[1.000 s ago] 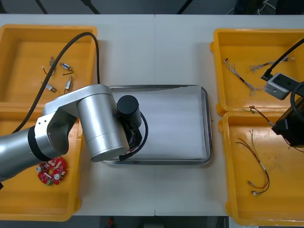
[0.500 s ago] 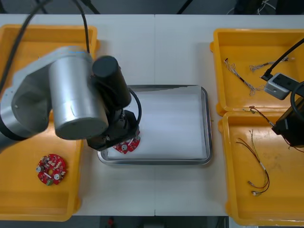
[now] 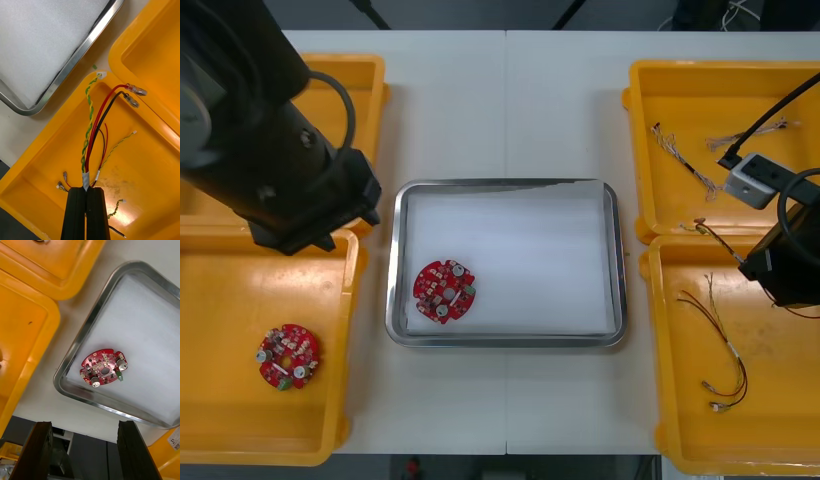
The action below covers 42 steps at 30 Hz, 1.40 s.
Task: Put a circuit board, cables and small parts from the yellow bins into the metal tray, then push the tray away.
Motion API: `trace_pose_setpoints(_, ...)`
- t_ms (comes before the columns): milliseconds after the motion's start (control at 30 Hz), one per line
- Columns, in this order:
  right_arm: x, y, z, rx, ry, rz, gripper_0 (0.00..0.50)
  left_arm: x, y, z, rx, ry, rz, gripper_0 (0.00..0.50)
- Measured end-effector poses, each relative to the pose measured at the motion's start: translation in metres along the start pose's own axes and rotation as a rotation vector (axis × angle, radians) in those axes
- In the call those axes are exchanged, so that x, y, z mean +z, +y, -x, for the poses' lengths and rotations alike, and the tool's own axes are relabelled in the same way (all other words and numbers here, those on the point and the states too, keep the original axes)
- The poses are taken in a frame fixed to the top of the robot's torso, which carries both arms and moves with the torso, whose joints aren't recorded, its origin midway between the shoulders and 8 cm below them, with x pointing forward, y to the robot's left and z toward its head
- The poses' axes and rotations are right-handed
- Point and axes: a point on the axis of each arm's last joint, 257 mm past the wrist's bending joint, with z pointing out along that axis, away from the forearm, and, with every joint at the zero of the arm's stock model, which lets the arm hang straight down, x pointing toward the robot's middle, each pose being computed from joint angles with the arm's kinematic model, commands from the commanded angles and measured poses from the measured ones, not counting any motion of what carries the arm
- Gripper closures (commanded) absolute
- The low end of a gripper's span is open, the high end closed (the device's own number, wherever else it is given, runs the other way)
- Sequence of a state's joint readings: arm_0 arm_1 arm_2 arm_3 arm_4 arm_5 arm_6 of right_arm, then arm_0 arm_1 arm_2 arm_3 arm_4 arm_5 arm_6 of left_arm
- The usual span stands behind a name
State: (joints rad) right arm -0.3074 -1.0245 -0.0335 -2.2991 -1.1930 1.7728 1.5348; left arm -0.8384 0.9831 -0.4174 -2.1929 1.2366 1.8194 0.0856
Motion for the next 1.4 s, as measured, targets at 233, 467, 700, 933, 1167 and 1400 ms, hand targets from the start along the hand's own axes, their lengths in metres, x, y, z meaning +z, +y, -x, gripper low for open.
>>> trace_pose_setpoints(233,0.012,0.019,0.018,-0.135,0.018,-0.026,0.5,-0.032,0.025,0.048,-0.123,0.025,0.022,0.0)
trace_pose_setpoints(467,0.025,0.058,0.042,-0.307,0.026,0.012,0.5,-0.049,0.049,0.098,-0.038,0.022,0.014,0.0)
trace_pose_setpoints(700,0.033,0.1,0.072,-0.512,0.002,0.054,0.5,-0.049,0.076,0.134,-0.131,0.016,0.044,0.0)
trace_pose_setpoints(933,0.059,0.129,0.106,-0.596,-0.008,0.078,0.5,-0.043,0.101,0.17,-0.244,-0.036,0.076,0.0)
trace_pose_setpoints(1167,0.09,0.139,0.129,-0.837,-0.014,0.075,0.5,-0.038,0.119,0.206,-0.207,-0.104,0.089,0.0)
trace_pose_setpoints(1400,0.117,0.144,0.127,-0.87,-0.006,0.076,0.5,-0.038,0.126,0.249,-0.214,-0.192,0.099,0.0)
